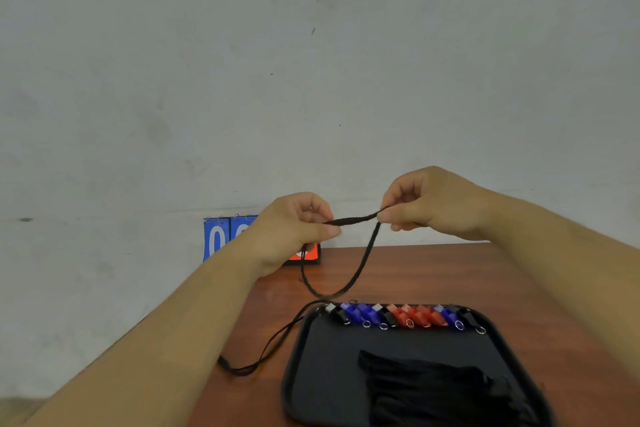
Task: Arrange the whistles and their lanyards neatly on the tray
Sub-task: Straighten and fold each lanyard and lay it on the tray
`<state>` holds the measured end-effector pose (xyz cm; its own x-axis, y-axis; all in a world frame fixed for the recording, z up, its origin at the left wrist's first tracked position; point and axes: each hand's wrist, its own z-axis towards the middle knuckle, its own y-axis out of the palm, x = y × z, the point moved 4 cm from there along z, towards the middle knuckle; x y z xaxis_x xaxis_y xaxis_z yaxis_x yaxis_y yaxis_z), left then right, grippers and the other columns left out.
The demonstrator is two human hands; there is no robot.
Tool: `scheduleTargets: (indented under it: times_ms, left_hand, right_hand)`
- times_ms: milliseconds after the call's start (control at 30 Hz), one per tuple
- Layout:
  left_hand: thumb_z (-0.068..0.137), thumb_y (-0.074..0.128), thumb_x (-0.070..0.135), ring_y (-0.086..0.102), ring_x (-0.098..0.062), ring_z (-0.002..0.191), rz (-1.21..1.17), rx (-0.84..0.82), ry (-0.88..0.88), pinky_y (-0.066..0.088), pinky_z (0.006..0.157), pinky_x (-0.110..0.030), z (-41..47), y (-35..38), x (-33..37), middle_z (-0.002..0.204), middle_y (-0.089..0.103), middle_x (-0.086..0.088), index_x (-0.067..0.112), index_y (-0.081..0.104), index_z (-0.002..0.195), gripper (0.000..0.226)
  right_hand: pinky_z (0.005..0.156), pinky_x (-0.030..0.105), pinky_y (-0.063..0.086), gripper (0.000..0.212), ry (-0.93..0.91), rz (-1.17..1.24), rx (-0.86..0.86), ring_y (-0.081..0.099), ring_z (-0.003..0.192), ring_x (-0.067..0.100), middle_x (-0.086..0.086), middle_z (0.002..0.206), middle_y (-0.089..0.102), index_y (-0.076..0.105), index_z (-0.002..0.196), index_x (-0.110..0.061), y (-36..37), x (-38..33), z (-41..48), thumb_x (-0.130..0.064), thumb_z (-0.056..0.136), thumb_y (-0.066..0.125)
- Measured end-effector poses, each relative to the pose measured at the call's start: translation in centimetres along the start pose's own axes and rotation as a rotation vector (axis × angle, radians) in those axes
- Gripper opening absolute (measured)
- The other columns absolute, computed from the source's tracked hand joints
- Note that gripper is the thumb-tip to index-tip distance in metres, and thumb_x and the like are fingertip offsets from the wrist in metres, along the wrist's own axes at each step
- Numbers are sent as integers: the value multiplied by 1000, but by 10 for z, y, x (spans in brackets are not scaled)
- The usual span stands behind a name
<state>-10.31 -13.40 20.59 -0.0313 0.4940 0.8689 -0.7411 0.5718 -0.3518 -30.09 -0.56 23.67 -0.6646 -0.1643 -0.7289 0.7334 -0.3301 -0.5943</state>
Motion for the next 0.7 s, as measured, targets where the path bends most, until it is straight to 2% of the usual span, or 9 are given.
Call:
scheduleTargets:
  times_ms: [67,133,200,300,367,433,500,600,700]
  left_hand:
    - [84,79,-3,63,-18,75,-61,22,-77,53,70,-28,0,-2,-24,78,72,0,16,69,84,21]
    - [85,77,-3,67,-11,75,-111,43,-173,53,73,-26,0,-1,-51,76,74,4,17,72,84,20]
    - [86,77,-1,69,-12,78,-167,23,-275,55,73,-29,0,6,-76,84,77,-1,18,79,82,20]
    - [86,78,2,73,-21,96,-155,-14,-393,59,87,-36,5,27,-107,100,80,-10,17,82,92,16]
    - [86,80,8,74,-19,96,-55,-14,-445,59,87,-35,9,41,-126,97,81,-7,18,81,97,15]
    - [86,81,14,74,-12,87,114,-38,-447,56,75,-26,12,54,-142,91,81,-2,21,82,95,12]
    - [86,82,17,72,-6,79,316,-82,-391,52,70,-18,12,66,-152,87,81,1,20,83,93,8]
    - [85,82,21,69,-1,81,511,-152,-294,49,78,-20,13,85,-161,86,78,9,22,85,88,4]
    - [88,79,24,68,0,88,649,-261,-270,49,89,-21,14,98,-165,93,78,13,24,84,92,6]
  right_hand:
    - [76,24,59,9,69,22,46,74,78,15,8,82,78,77,89,-10,-10,28,-7,-17,84,82]
    - [78,30,57,8,146,30,74,71,76,19,10,80,78,77,87,-9,-16,61,-15,-14,83,82]
    - [79,33,54,9,213,6,69,68,73,16,11,78,78,77,86,-9,-16,91,-24,-15,82,82]
    - [70,20,53,8,263,-68,18,69,69,11,7,76,78,77,86,-12,-7,126,-33,-18,83,82]
    - [64,15,51,6,284,-150,-26,70,67,8,3,73,78,77,85,-14,2,144,-37,-19,84,81]
    - [64,21,54,5,305,-217,-74,68,64,9,2,72,78,77,82,-15,11,163,-40,-19,83,80]
    - [62,19,52,6,322,-271,-129,66,59,6,1,71,78,76,80,-15,20,182,-42,-19,83,80]
    - [68,16,51,10,329,-401,-215,69,63,2,-6,70,77,76,78,-19,34,203,-47,-26,84,79]
    - [71,17,50,11,329,-499,-293,67,63,0,-7,71,77,76,78,-20,42,214,-51,-30,84,78]
